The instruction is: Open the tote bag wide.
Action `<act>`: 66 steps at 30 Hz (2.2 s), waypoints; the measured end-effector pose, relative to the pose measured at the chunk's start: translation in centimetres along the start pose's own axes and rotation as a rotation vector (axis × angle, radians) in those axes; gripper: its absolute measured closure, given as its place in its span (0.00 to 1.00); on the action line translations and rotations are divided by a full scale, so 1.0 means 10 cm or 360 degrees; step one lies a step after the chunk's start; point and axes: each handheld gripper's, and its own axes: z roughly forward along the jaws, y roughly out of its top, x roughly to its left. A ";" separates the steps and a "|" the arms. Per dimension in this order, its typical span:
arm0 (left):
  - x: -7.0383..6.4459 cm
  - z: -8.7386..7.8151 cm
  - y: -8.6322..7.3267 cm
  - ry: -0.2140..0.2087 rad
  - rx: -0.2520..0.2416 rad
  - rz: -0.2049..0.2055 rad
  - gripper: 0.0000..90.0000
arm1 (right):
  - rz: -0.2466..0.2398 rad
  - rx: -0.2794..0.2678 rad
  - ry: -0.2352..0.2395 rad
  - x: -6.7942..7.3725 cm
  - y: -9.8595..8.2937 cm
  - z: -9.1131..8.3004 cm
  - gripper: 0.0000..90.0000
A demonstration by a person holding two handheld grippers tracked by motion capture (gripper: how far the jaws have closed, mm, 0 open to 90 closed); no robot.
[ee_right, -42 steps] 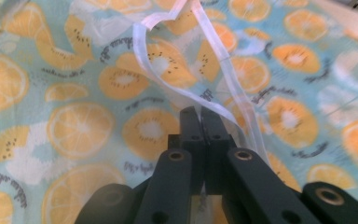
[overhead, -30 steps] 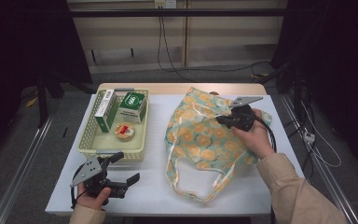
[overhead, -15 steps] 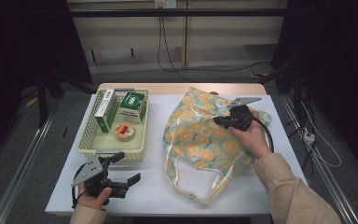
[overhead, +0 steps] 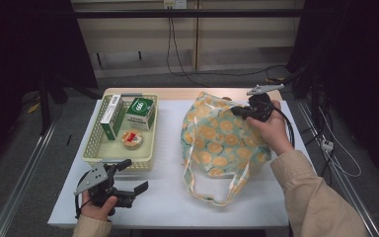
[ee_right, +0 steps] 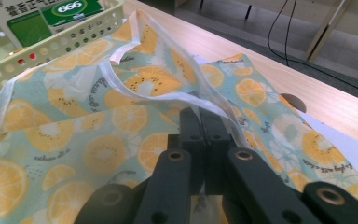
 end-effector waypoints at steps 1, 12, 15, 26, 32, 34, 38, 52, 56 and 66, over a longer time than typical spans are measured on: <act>0.00 0.00 0.00 -0.0004 0.0001 -0.0003 0.03 | 0.0002 0.0004 -0.0010 -0.02 0.01 0.01 1.00; 0.02 0.01 0.06 -0.0024 0.0033 -0.0026 0.03 | 0.0078 0.0016 -0.0010 -0.22 -0.04 0.26 1.00; 0.02 0.02 0.06 -0.0035 0.0056 -0.0023 0.03 | 0.0087 0.0022 -0.0003 -0.26 -0.05 0.32 1.00; 0.05 0.02 0.12 -0.0057 0.0072 -0.0036 0.03 | 0.0148 0.0056 -0.0024 -0.48 -0.16 0.49 1.00; 0.07 0.05 0.13 -0.0060 0.0070 -0.0031 0.03 | 0.0123 0.0058 -0.0013 -0.45 -0.12 0.46 1.00; 0.06 0.07 0.13 -0.0069 0.0071 -0.0033 0.03 | 0.0108 0.0061 -0.0009 -0.43 -0.10 0.44 1.00; 0.05 0.08 0.13 -0.0075 0.0072 -0.0033 0.03 | 0.0096 0.0050 -0.0008 -0.42 -0.05 0.40 1.00; 0.09 0.08 0.27 -0.0077 0.0070 -0.0037 0.03 | 0.0110 0.0027 -0.0008 -0.46 0.00 0.40 1.00; 0.12 0.09 0.38 -0.0091 0.0069 -0.0042 0.03 | 0.0102 0.0037 -0.0015 -0.45 -0.01 0.39 1.00; 0.30 0.14 0.68 -0.0046 0.0058 -0.0048 0.03 | 0.0109 0.0032 -0.0022 -0.46 -0.01 0.38 1.00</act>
